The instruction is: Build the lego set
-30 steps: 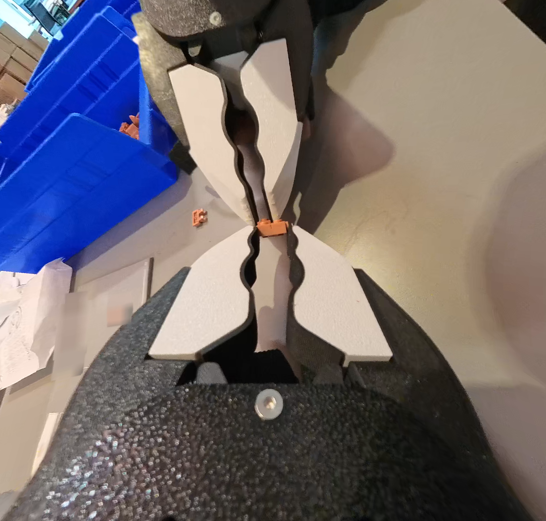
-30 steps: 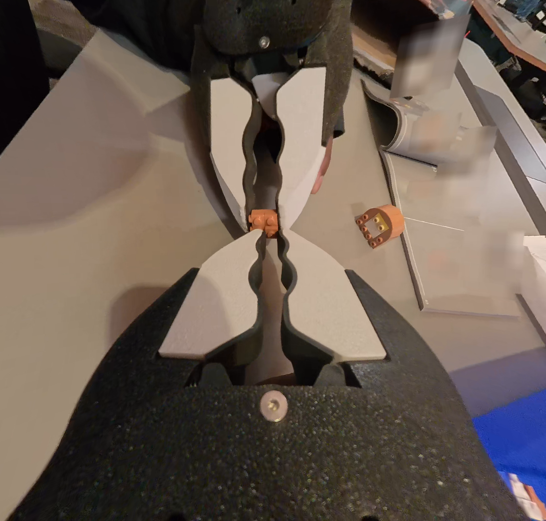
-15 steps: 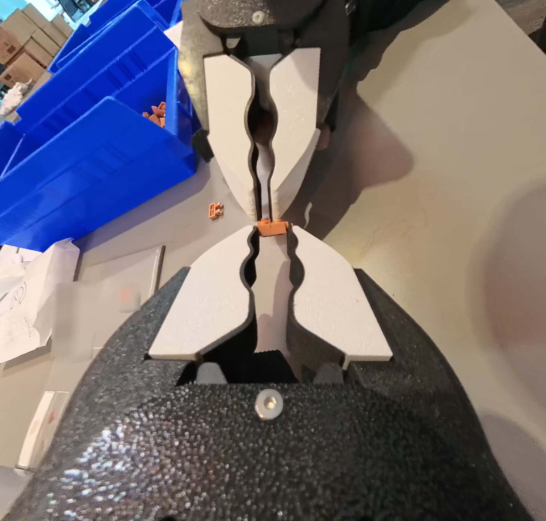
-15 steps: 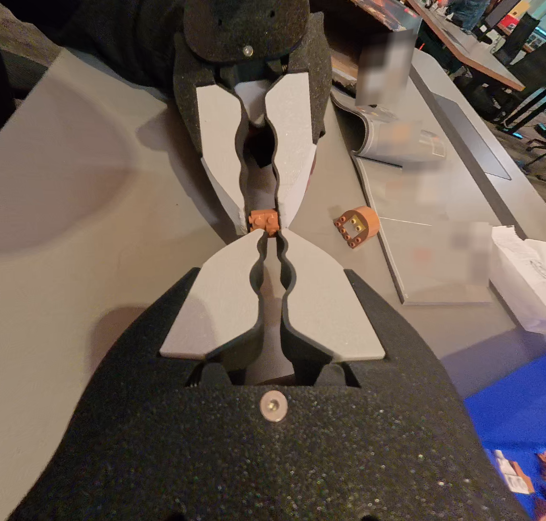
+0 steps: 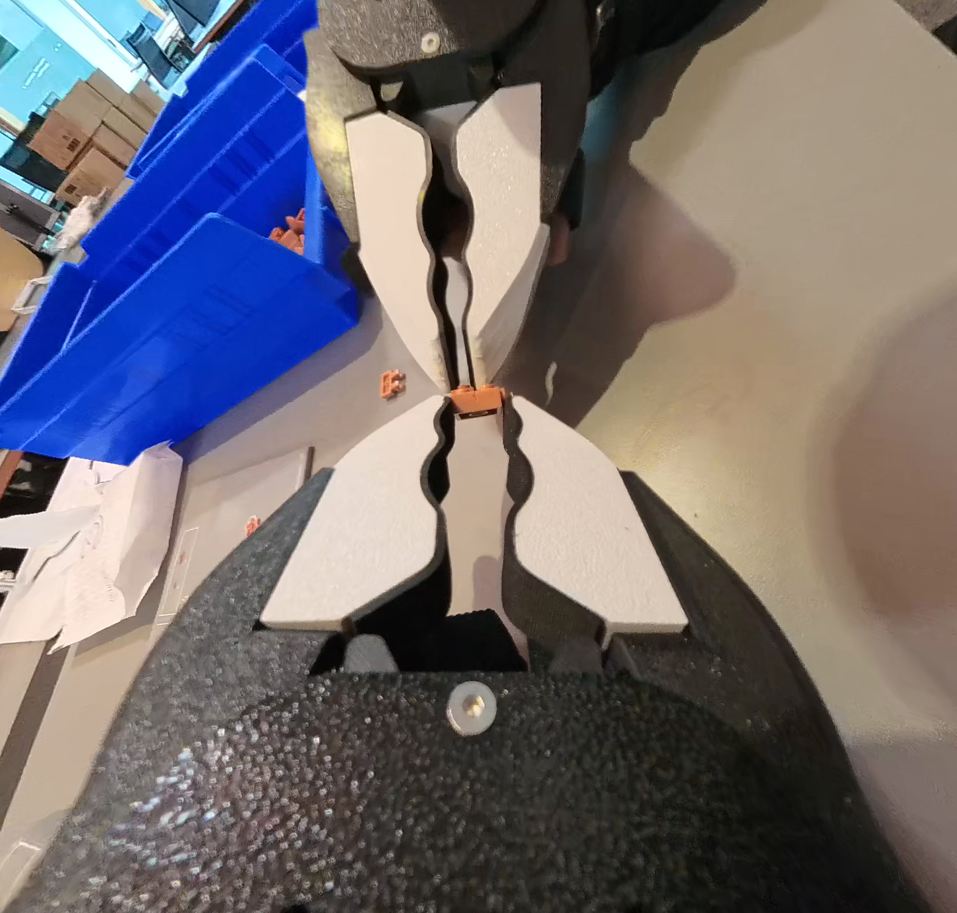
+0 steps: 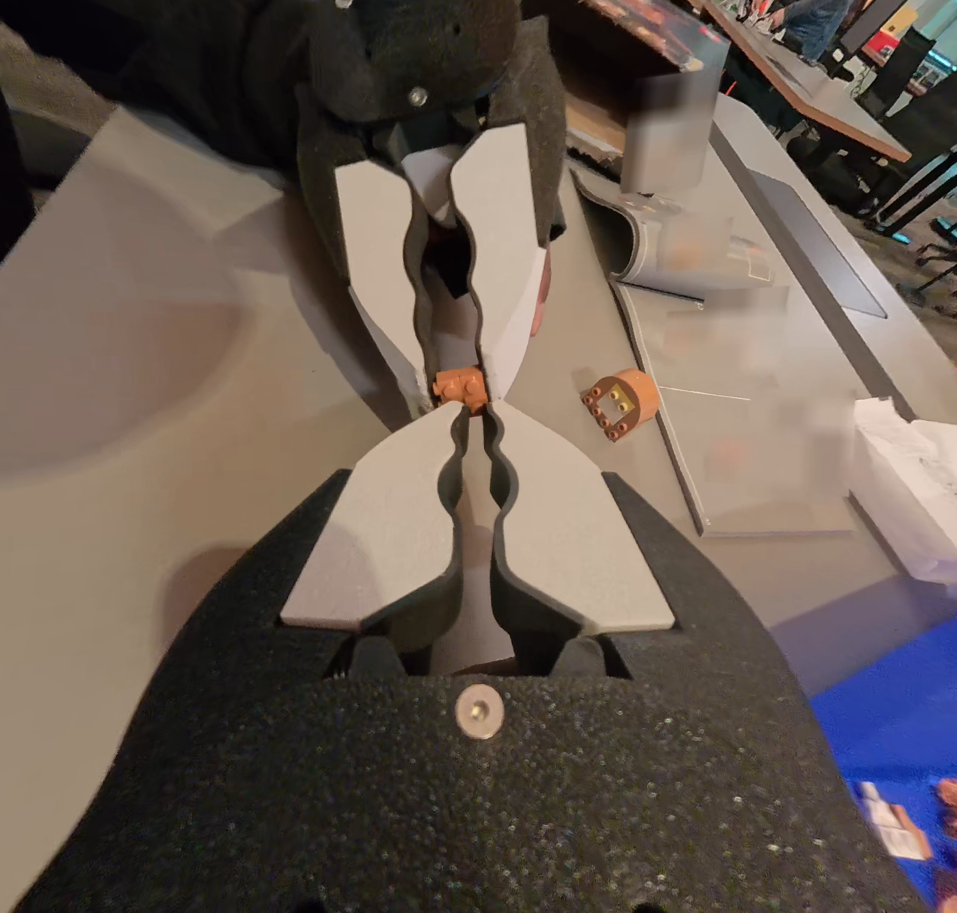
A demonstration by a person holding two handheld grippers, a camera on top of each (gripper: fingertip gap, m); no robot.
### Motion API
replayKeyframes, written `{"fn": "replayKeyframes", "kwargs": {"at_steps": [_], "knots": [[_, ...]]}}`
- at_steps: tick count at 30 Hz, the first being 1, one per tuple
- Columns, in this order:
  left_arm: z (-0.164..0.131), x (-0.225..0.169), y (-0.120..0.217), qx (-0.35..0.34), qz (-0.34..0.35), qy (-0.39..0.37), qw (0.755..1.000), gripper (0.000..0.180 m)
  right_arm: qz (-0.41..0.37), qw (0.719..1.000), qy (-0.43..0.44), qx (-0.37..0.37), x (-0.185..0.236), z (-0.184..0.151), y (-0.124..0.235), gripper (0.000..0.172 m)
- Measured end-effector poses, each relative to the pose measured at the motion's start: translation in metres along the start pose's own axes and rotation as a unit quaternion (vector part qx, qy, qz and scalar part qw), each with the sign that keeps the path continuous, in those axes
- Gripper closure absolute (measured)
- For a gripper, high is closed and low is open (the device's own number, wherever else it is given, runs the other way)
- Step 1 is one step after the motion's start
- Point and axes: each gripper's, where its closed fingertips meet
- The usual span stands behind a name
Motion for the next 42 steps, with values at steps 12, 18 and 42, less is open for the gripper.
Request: {"fn": "replayKeyframes", "kwargs": {"at_steps": [12,18,42], "knots": [[-0.005,0.008,0.003,0.001,0.002,0.034,0.999,0.163,-0.048,0.997,-0.067,-0.002,-0.018,-0.002,-0.002,0.172],[-0.004,0.001,-0.001,0.002,-0.008,0.025,1.000,0.163,0.000,0.994,-0.106,-0.024,-0.020,-0.003,0.006,0.172],[0.008,0.019,0.005,0.028,0.169,-0.183,0.968,0.162,0.110,0.956,-0.269,-0.049,-0.008,0.007,0.006,0.163]]}}
Point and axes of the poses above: each gripper's, where its closed fingertips meet, y back along the fingers, z out of its top, x = y × z across the jaws, and after that the axes turned 5 degrees about x, right-handed
